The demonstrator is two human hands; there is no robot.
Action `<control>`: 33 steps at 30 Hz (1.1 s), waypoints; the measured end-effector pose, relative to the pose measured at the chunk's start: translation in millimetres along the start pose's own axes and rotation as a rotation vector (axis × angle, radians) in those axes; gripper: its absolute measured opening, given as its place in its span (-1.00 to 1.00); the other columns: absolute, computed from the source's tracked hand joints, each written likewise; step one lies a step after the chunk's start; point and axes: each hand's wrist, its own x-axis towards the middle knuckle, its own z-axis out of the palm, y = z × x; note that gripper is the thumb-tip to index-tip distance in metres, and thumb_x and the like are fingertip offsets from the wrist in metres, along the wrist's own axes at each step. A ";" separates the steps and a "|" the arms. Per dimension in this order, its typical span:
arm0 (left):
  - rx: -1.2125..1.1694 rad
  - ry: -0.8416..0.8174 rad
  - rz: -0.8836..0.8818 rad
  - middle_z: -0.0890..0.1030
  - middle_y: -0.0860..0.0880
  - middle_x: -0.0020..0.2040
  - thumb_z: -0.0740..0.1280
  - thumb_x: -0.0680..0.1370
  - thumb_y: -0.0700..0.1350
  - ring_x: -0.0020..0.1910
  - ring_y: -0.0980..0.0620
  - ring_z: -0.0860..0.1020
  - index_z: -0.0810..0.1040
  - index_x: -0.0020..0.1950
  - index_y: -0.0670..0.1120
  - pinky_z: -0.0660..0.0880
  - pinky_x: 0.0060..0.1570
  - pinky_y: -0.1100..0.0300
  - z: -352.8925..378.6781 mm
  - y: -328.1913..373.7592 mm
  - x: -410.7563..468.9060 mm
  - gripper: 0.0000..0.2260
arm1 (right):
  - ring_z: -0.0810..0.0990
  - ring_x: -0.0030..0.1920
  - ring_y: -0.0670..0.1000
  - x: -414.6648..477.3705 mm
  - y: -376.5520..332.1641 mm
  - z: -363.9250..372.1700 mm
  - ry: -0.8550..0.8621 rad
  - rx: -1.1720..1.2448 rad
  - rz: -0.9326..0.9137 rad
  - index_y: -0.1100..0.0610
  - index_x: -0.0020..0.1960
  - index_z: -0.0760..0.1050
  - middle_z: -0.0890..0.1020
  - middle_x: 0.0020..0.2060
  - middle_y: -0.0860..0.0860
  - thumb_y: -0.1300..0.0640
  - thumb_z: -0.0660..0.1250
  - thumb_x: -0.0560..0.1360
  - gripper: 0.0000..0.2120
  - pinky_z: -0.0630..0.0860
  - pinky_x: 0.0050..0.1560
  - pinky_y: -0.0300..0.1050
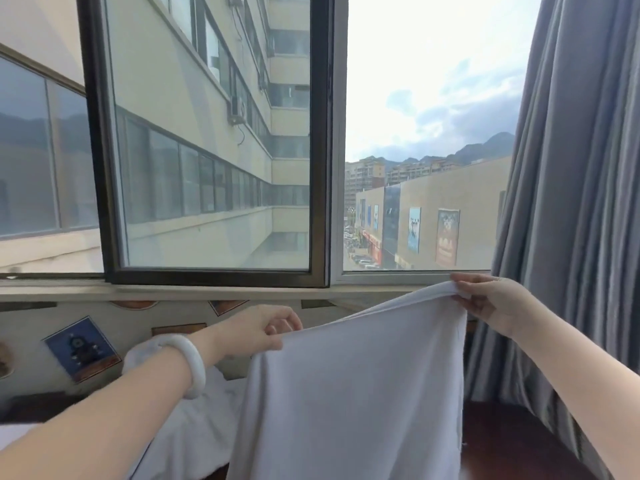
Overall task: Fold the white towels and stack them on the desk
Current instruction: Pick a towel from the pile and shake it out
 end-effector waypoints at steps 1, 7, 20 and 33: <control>0.034 -0.060 0.010 0.61 0.28 -0.14 0.32 0.47 -0.23 -0.31 0.19 0.44 0.58 0.04 0.13 0.43 -0.23 0.35 7.7 -0.2 -1.0 -0.72 | 0.61 -0.10 0.14 -1.0 3.5 0.1 -0.019 -0.001 -0.016 0.27 0.00 0.62 0.64 -0.08 0.17 0.44 0.33 0.47 -0.82 0.66 -0.19 -0.21; 0.133 -0.144 0.013 0.55 0.11 -0.07 0.31 0.53 -0.16 -0.21 0.13 0.47 0.44 0.00 0.13 0.50 -0.13 0.21 53.7 -13.8 -12.7 -0.82 | 0.58 -0.12 0.06 -18.5 37.9 -8.7 -0.074 -0.056 -0.030 0.27 0.00 0.62 0.66 -0.15 0.11 0.44 0.26 0.53 -0.80 0.59 -0.26 -0.32; 0.060 -0.121 -0.003 0.56 0.08 -0.07 0.34 0.50 -0.23 -0.13 0.02 0.54 0.54 -0.02 0.13 0.54 -0.03 0.09 103.2 -52.4 -35.8 -0.76 | 0.53 -0.19 -0.02 -51.2 124.2 -41.4 -0.165 -0.706 -0.051 0.07 -0.14 0.68 0.61 -0.28 0.06 0.32 0.49 0.41 -0.84 0.45 -0.01 -0.11; -0.001 0.338 -0.026 0.58 0.20 -0.21 0.43 0.50 -0.26 -0.11 0.27 0.50 0.65 -0.12 0.09 0.36 -0.15 0.39 103.0 -51.5 -39.5 -0.78 | 0.55 -0.31 -0.19 -70.4 133.7 -40.4 -0.103 -0.922 -0.330 -0.15 -0.25 0.67 0.65 -0.37 -0.19 0.22 0.55 0.39 -0.74 0.39 -0.22 -0.40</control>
